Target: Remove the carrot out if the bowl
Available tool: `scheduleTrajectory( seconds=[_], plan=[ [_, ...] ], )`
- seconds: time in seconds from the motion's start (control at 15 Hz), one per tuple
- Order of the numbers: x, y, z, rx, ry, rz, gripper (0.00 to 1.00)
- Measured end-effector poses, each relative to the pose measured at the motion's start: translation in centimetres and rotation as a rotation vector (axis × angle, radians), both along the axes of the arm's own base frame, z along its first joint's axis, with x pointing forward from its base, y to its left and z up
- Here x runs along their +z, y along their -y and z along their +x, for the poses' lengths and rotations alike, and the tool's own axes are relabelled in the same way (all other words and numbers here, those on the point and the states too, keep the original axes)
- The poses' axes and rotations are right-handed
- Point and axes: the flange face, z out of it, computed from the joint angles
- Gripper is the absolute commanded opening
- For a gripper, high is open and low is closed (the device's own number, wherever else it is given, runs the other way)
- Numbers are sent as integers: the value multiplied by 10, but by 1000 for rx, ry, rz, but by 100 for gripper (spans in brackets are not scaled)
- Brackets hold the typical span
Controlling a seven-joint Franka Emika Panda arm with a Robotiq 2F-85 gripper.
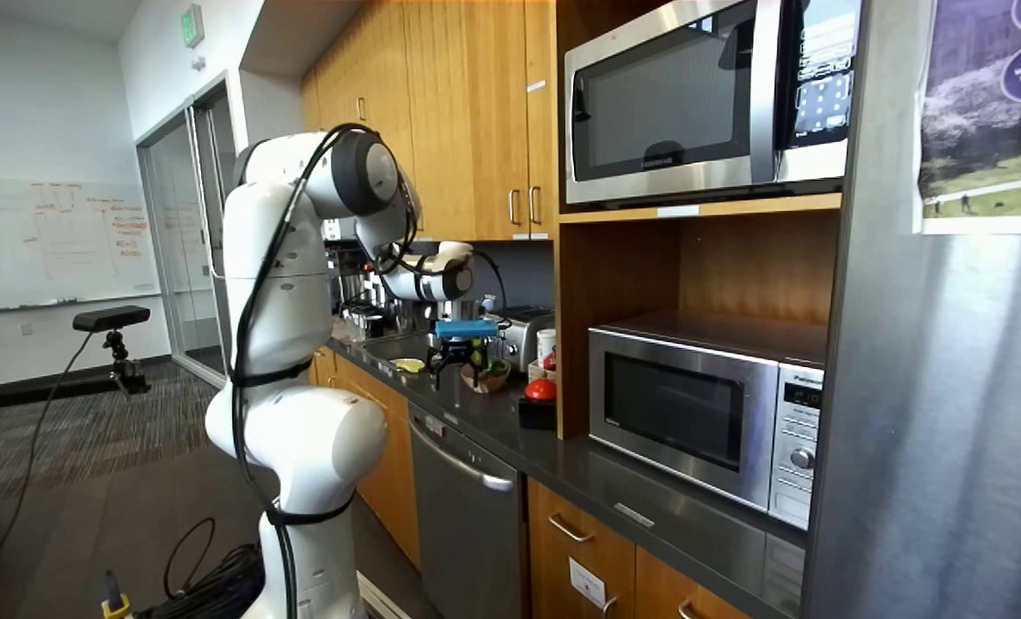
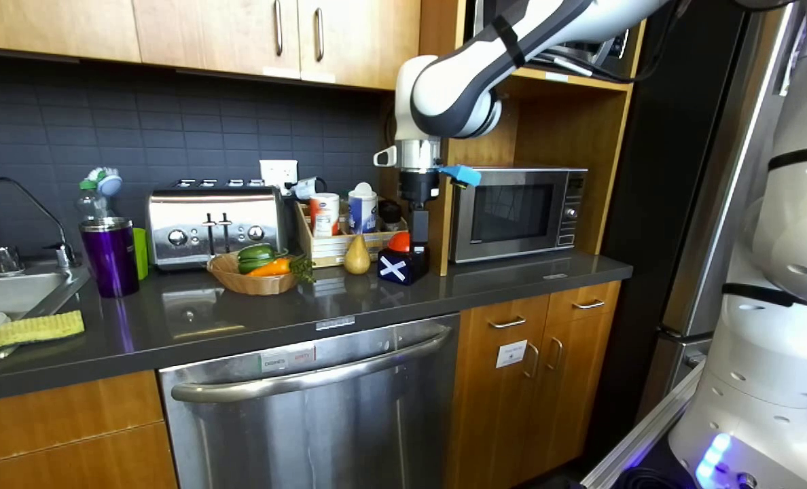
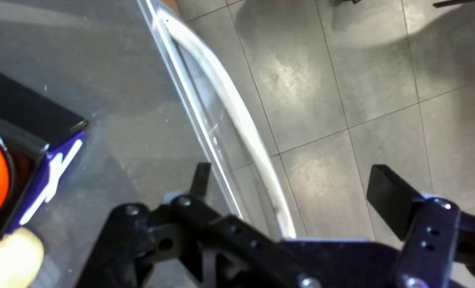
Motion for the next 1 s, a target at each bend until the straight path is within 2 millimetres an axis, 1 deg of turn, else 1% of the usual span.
scheduleTrajectory(
  seconds=[0.27,0.47,0.73,1.0],
  plan=[
    [-5,-25,37,17,51,38,100],
    [-8,-43,59,27,82,70,100],
    [-12,-64,82,38,114,111,100],
    [-16,-79,102,41,154,152,100]
  ],
)
